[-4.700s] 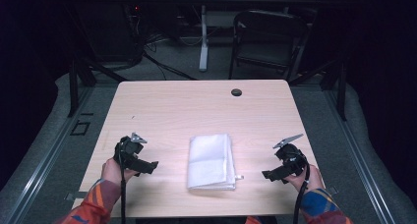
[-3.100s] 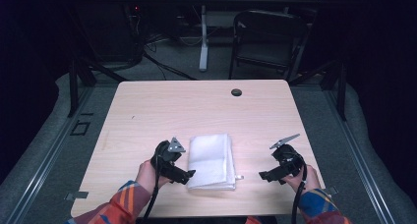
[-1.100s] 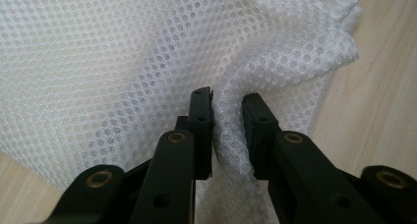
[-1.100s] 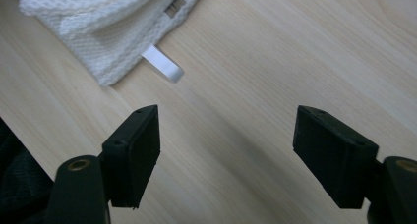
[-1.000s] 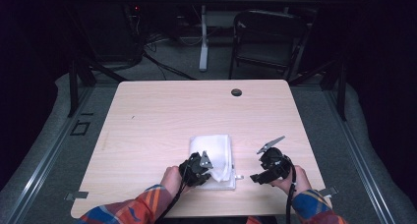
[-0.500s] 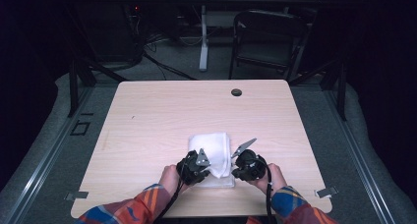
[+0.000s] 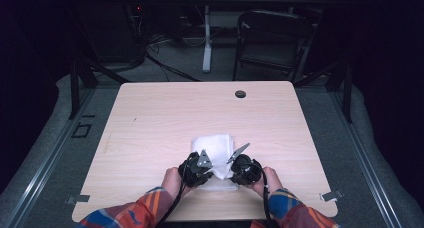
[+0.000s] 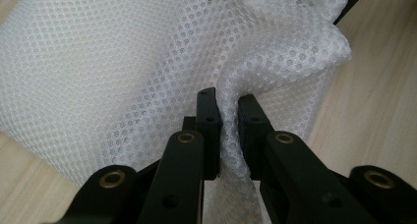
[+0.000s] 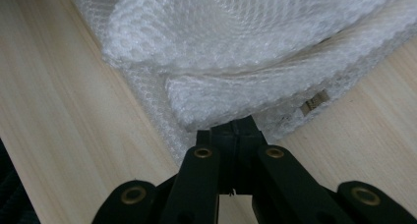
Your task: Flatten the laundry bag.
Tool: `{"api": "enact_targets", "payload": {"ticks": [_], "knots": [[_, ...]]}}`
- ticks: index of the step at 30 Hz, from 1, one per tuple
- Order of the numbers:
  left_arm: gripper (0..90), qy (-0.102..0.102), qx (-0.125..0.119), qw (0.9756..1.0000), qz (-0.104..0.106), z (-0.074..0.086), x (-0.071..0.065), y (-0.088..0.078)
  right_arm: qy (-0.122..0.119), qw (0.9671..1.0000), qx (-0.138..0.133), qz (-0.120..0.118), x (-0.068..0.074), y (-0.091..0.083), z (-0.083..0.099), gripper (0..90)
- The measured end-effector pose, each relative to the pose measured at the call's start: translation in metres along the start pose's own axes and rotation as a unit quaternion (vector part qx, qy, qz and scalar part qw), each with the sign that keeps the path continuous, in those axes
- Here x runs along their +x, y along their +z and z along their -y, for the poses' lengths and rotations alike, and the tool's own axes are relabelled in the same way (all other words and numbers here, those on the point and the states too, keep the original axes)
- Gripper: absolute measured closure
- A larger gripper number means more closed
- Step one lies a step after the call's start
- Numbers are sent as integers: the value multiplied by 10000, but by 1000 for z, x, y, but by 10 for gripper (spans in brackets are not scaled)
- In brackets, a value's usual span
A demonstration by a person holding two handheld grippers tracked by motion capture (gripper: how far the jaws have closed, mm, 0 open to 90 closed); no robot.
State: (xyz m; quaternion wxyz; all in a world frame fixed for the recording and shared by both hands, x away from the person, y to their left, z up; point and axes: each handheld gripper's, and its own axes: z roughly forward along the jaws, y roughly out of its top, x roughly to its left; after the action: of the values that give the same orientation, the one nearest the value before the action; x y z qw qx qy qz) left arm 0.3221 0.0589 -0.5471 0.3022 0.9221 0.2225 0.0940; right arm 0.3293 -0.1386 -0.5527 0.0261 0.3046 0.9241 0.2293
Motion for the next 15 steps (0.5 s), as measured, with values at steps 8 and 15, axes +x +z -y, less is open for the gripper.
{"api": "enact_targets", "payload": {"ticks": [8, 15], "knots": [[828, -5, -10, 10000, -39, 0, 1, -3, -1, 10000, 7, -47, 1, 4, 0, 900], [829, -30, -24, 10000, -66, 0, 4, -6, -132, 9999, 81, -31, 1, 3, -1, 900]]}}
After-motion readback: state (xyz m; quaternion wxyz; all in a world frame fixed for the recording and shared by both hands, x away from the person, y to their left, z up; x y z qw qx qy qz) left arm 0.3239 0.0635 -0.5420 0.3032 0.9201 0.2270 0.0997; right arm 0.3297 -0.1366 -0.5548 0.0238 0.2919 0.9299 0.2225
